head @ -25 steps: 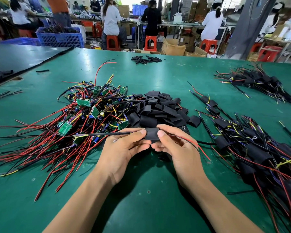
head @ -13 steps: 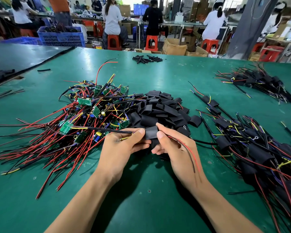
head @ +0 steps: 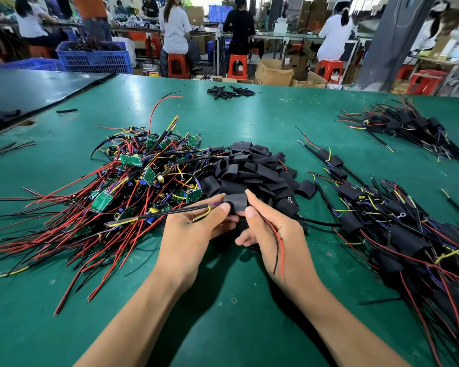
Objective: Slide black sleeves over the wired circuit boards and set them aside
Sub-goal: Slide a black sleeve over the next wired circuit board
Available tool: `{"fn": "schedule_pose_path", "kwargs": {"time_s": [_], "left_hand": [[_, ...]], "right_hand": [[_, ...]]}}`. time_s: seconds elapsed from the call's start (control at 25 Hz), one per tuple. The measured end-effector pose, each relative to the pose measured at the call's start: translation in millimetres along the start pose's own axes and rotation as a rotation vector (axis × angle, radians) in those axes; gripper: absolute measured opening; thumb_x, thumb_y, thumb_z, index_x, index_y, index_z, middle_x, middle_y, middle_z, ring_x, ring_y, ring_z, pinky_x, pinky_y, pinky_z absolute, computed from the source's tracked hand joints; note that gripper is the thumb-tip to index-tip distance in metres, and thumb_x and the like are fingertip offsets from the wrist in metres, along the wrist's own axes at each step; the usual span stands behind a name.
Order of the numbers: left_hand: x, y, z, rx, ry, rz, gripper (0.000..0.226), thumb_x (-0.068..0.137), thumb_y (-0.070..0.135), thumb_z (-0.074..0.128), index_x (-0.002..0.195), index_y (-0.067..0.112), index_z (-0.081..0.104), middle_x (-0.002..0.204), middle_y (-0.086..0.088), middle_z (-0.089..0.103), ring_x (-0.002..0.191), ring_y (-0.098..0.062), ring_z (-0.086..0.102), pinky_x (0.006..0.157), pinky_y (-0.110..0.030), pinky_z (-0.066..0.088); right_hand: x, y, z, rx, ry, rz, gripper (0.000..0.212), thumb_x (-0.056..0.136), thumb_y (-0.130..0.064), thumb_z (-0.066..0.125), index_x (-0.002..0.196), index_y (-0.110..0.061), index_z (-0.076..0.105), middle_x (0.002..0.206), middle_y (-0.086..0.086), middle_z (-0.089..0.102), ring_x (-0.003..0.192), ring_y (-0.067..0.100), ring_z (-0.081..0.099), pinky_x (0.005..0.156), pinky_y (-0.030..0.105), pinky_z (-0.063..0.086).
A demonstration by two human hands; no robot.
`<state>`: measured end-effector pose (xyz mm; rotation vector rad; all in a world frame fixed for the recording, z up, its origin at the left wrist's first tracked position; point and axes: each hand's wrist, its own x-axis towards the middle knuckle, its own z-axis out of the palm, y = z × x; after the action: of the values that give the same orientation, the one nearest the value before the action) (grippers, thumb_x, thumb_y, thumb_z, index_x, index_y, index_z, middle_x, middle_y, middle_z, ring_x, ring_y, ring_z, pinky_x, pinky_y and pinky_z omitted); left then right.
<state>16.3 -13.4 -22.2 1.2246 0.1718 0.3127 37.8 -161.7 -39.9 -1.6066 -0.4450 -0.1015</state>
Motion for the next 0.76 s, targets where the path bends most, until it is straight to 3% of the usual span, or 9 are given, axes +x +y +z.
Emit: {"fn": "schedule_pose_path", "kwargs": {"time_s": [0.12, 0.24, 0.48, 0.76], "left_hand": [[0.3, 0.5, 3.2, -0.041, 0.058, 0.018, 0.007, 0.086, -0.001, 0.071, 0.091, 0.000, 0.074, 0.089, -0.009, 0.077, 0.074, -0.023, 0.072, 0.073, -0.029, 0.058], [-0.1, 1.5, 4.9, -0.053, 0.075, 0.030, 0.018, 0.085, -0.005, 0.070, 0.078, 0.010, 0.077, 0.081, -0.014, 0.074, 0.073, -0.024, 0.071, 0.071, -0.026, 0.058], [-0.9, 3.4, 4.4, -0.063, 0.042, -0.003, 0.016, 0.085, -0.002, 0.071, 0.079, 0.010, 0.080, 0.085, -0.016, 0.076, 0.076, -0.023, 0.072, 0.072, -0.026, 0.058], [-2.6, 5.3, 5.0, -0.044, -0.005, -0.030, 0.014, 0.085, 0.001, 0.071, 0.080, 0.012, 0.079, 0.082, -0.016, 0.075, 0.075, -0.024, 0.072, 0.067, -0.028, 0.058]], "right_hand": [[2.7, 0.1, 1.9, 0.106, 0.048, 0.030, 0.032, 0.098, -0.032, 0.057, 0.129, -0.033, 0.064, 0.081, 0.005, 0.076, 0.076, 0.019, 0.075, 0.070, 0.027, 0.058], [3.5, -0.3, 1.3, 0.186, 0.068, 0.060, 0.028, 0.099, -0.027, 0.060, 0.126, -0.030, 0.066, 0.089, 0.004, 0.077, 0.078, 0.024, 0.075, 0.068, 0.025, 0.056], [3.6, -2.6, 2.3, 0.265, 0.055, 0.120, 0.028, 0.097, -0.026, 0.061, 0.121, -0.035, 0.070, 0.098, 0.005, 0.076, 0.074, 0.025, 0.074, 0.068, 0.026, 0.056], [2.8, -6.0, 0.5, 0.234, -0.006, 0.134, 0.032, 0.103, -0.017, 0.056, 0.133, -0.023, 0.064, 0.109, 0.008, 0.074, 0.071, 0.020, 0.070, 0.069, 0.027, 0.056]]}}
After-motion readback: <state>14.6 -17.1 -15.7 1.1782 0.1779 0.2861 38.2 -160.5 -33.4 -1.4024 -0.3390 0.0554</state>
